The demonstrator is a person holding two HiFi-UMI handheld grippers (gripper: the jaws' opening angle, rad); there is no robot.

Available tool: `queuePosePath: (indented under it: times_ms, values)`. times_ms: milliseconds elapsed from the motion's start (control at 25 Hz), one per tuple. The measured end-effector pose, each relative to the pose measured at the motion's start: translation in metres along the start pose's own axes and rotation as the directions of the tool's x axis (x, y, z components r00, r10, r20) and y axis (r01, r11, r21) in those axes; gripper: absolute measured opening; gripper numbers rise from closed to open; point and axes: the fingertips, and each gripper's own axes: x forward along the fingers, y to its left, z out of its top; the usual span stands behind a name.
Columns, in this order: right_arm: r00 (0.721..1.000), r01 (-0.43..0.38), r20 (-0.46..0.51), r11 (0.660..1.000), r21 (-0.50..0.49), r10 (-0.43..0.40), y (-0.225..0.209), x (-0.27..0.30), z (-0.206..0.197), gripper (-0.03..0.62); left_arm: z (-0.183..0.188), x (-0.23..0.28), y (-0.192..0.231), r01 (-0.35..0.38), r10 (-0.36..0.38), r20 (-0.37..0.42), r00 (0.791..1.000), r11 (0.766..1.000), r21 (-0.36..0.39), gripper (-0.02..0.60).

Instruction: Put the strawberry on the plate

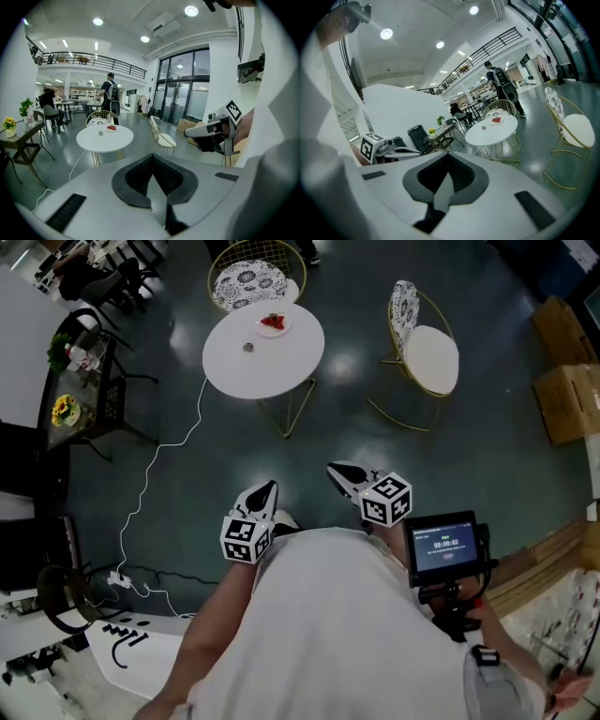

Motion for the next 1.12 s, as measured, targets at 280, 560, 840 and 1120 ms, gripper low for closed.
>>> queuePosePath:
  times_ms: [280,560,840,1120]
  values:
    - [1.0,0.0,-0.012,1.0,0.031,0.0,-0.005,0.048,0.008,0.008,0.003,0.003,0.045,-0.005,0.005,-0.031,1.0,1.0,0.007,0.008]
    - [0.999,-0.012,-0.033,0.999,0.037,0.013,0.005,0.096,0.018,0.008,0.013,-0.003,0.091,-0.017,0.017,-0.02,1.0,1.0,-0.007,0.008]
    - [0.997,-0.018,-0.072,1.0,0.022,0.019,0.021,0.143,0.023,0.008,0.003,-0.019,0.137,-0.037,0.036,-0.022,0.999,0.998,-0.053,0.008]
    - [0.994,-0.025,-0.107,1.0,0.009,0.026,0.042,0.181,0.011,0.008,-0.016,-0.035,0.171,-0.04,0.038,-0.028,0.999,0.995,-0.087,0.008]
